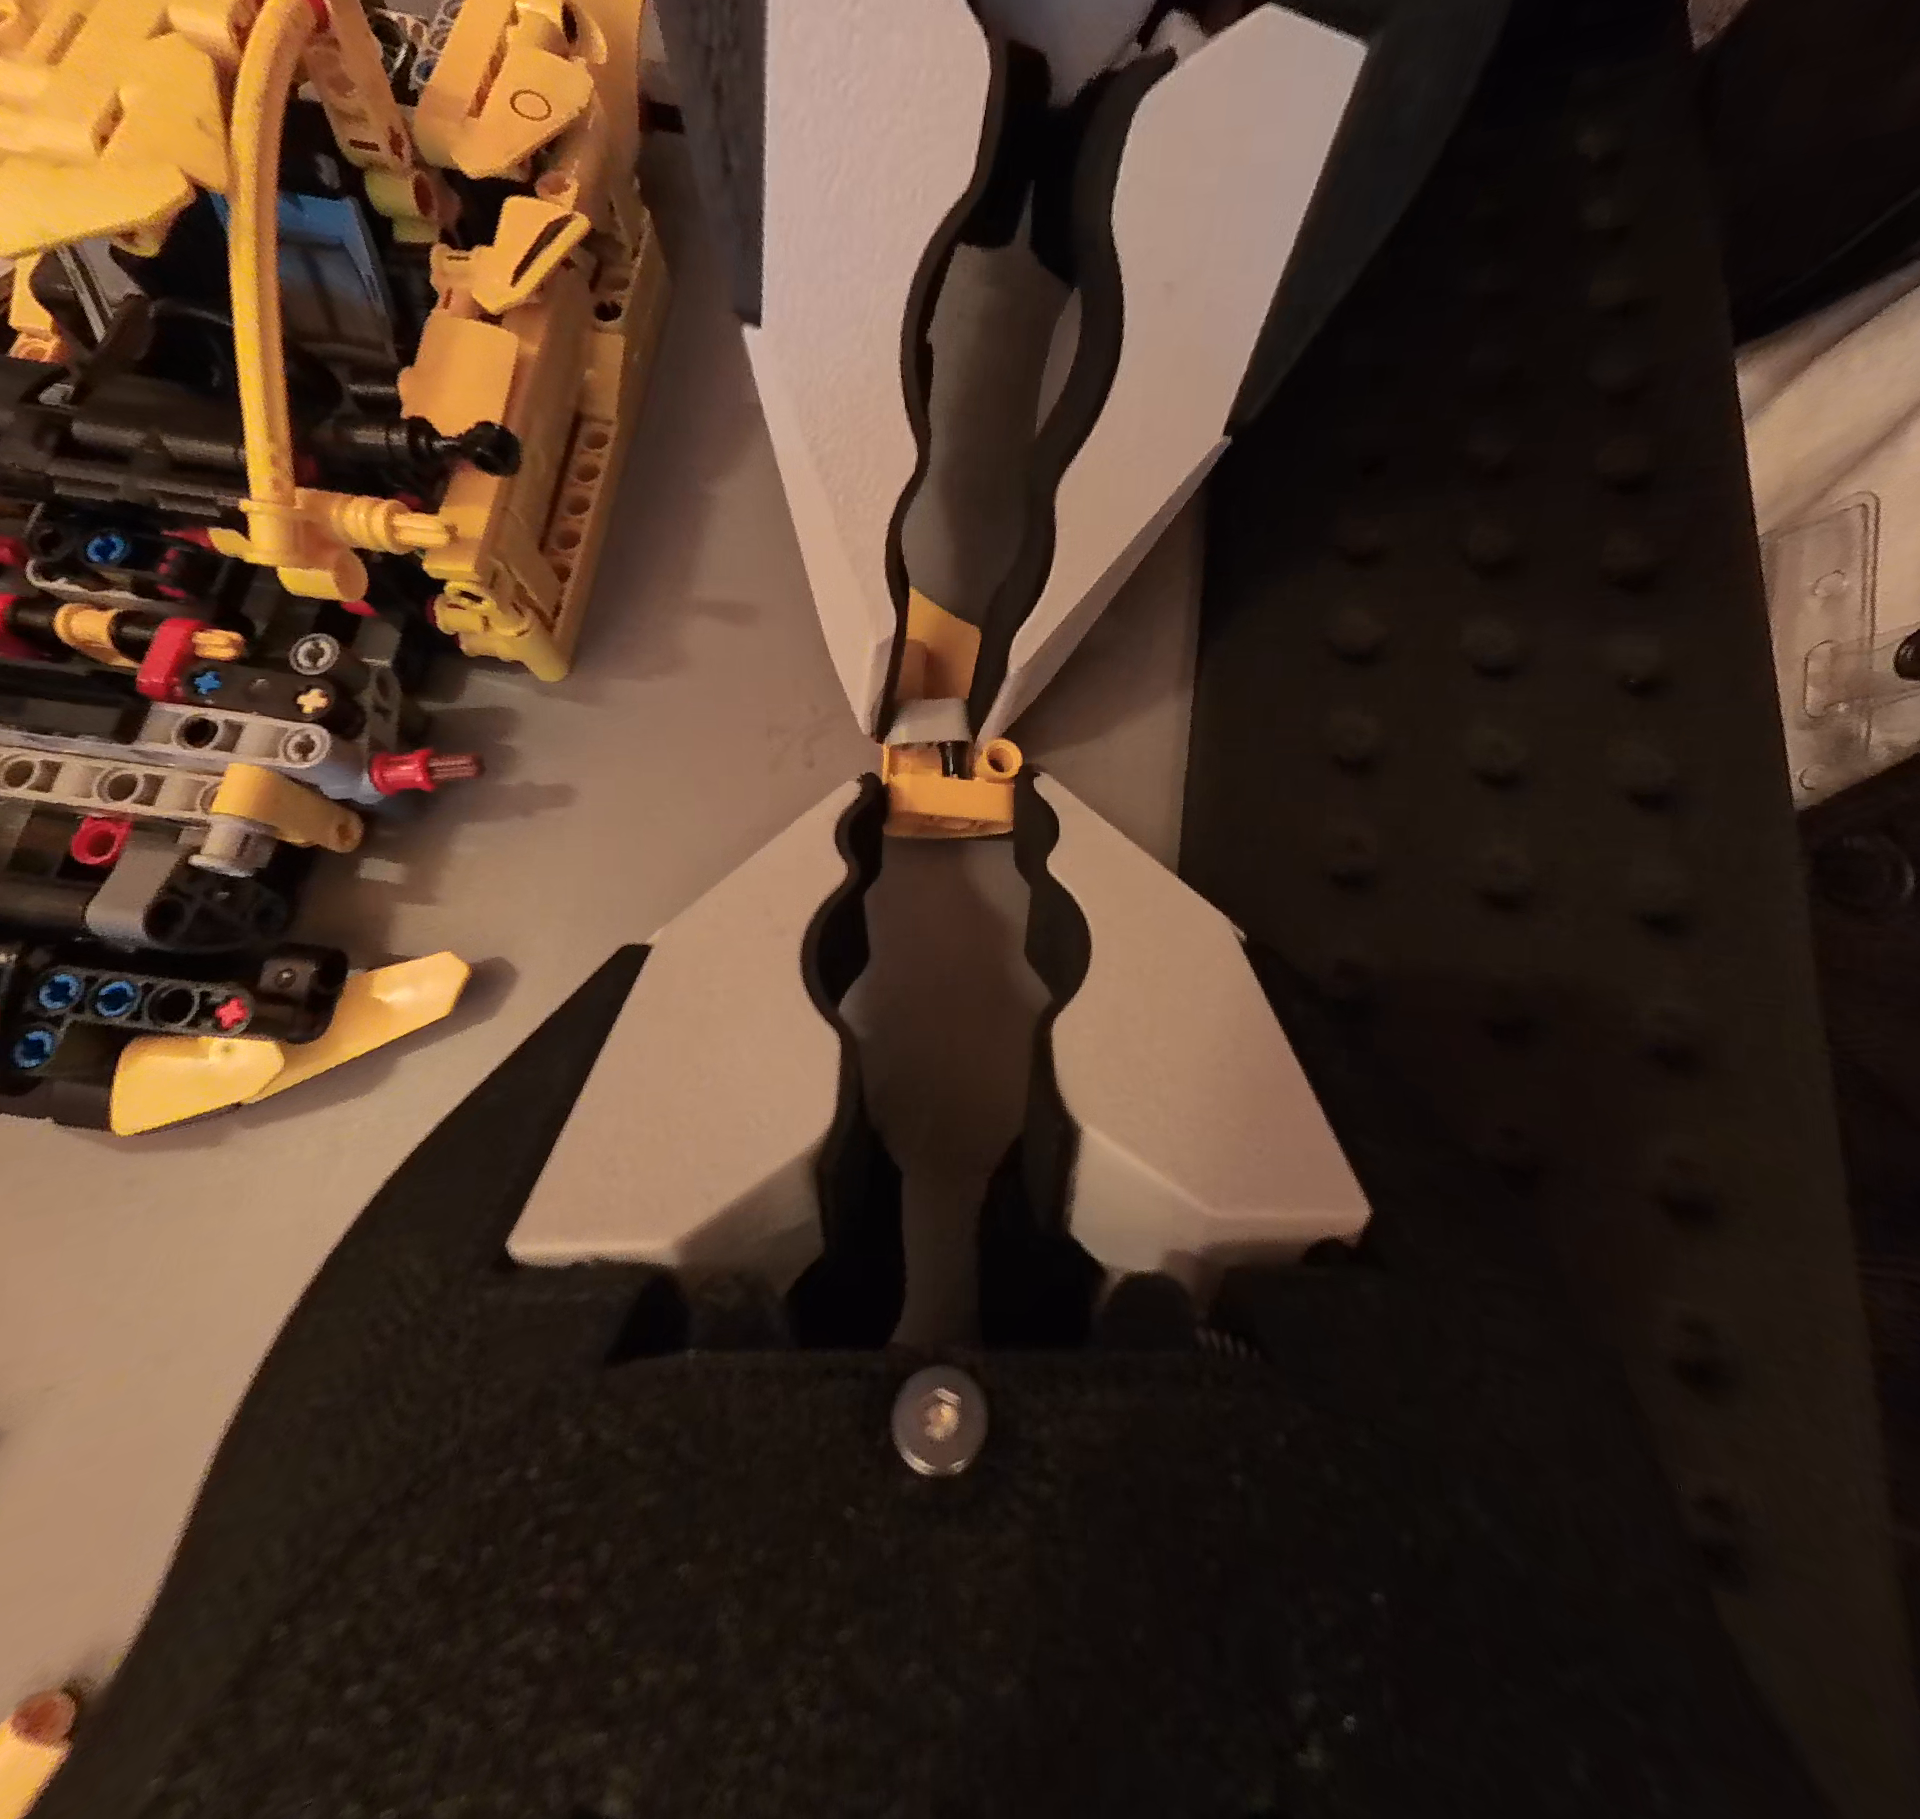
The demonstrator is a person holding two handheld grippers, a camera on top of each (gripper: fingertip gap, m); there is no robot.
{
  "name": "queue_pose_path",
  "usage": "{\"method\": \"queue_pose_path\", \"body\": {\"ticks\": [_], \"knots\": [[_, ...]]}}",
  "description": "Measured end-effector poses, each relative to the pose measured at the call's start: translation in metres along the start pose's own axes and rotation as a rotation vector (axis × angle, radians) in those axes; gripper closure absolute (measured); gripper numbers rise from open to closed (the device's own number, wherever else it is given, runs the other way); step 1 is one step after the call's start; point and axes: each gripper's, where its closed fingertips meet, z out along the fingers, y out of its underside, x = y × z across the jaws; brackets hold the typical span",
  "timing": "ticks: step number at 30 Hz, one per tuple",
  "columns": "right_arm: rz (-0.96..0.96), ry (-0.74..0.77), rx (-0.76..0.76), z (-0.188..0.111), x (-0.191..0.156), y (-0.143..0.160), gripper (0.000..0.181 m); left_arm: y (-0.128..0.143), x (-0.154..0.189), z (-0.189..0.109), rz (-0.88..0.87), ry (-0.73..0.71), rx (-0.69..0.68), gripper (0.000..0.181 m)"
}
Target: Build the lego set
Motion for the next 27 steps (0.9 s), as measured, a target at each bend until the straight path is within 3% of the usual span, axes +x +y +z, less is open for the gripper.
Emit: {"method": "queue_pose_path", "body": {"ticks": [7,10,18,27], "knots": [[0.048,-0.026,0.035,-0.0016,0.0005,0.0013,0.166,-0.0004,0.0001,0.0001,-0.003,0.002,0.003,0.156],[0.087,-0.065,0.058,-0.004,-0.0021,-0.0008,0.152,-0.0003,0.0001,0.0003,0.002,-0.001,0.002,0.156],[0.024,-0.109,0.038,-0.0033,-0.0025,0.0053,0.156,-0.0006,0.0004,0.0006,0.0,0.002,0.003,0.156],[0.05,-0.169,0.087,-0.0044,-0.0018,-0.0003,0.173,-0.0006,0.0011,0.0007,0.003,0.004,0.003,0.156]]}}
